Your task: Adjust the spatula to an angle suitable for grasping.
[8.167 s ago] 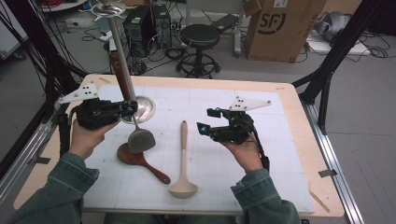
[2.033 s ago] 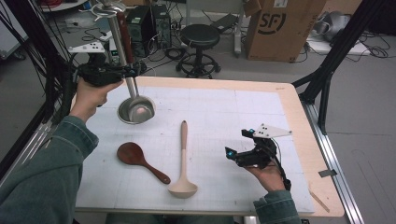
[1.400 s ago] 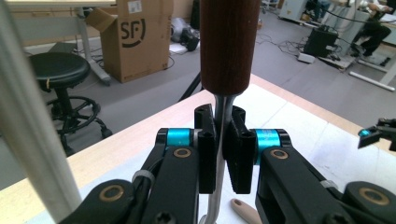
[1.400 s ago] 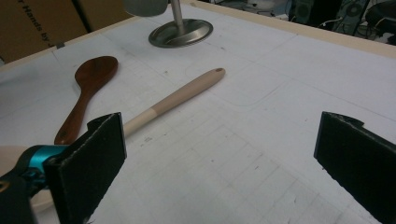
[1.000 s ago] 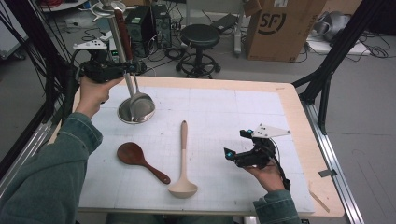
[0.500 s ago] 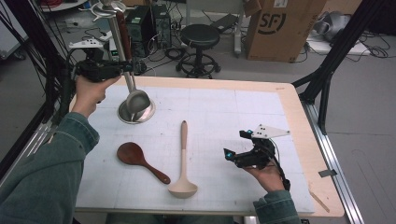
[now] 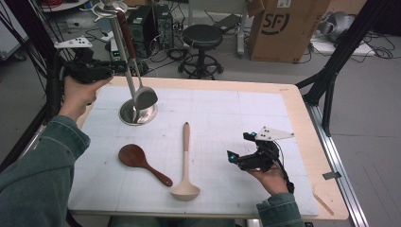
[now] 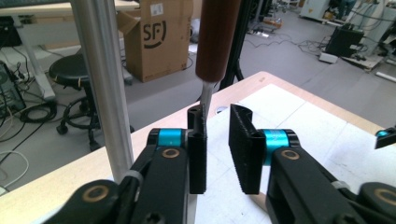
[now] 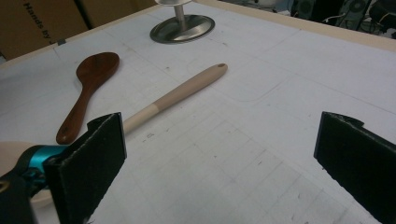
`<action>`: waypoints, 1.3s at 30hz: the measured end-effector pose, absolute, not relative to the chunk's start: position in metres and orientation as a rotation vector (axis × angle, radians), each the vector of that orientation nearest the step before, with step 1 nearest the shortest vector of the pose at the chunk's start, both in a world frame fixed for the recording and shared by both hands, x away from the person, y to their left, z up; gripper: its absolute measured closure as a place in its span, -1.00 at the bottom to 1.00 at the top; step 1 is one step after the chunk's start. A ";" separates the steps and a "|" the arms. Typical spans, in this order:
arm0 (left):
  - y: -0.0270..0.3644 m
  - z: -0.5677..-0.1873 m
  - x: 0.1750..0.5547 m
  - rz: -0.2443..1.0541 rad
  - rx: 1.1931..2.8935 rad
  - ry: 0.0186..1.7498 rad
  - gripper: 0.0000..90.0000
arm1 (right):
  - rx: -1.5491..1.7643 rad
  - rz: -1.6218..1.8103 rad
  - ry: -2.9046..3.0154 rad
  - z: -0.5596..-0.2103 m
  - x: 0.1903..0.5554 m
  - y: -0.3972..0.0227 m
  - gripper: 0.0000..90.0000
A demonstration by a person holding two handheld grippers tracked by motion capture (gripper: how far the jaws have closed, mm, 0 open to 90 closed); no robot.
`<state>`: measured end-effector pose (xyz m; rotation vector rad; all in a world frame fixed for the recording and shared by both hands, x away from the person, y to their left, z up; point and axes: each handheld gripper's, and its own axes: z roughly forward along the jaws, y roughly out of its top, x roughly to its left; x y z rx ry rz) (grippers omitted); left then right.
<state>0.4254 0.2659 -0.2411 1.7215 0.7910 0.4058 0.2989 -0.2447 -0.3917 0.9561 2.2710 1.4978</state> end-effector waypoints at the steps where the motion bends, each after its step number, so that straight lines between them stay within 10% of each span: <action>1: 0.267 -0.239 0.425 0.410 1.728 0.790 0.81 | 0.953 1.498 2.270 -0.392 0.299 -0.245 -0.97; 39: 0.287 -0.205 0.407 0.394 1.709 0.691 0.99 | 0.966 1.509 2.273 -0.394 0.299 -0.246 -0.97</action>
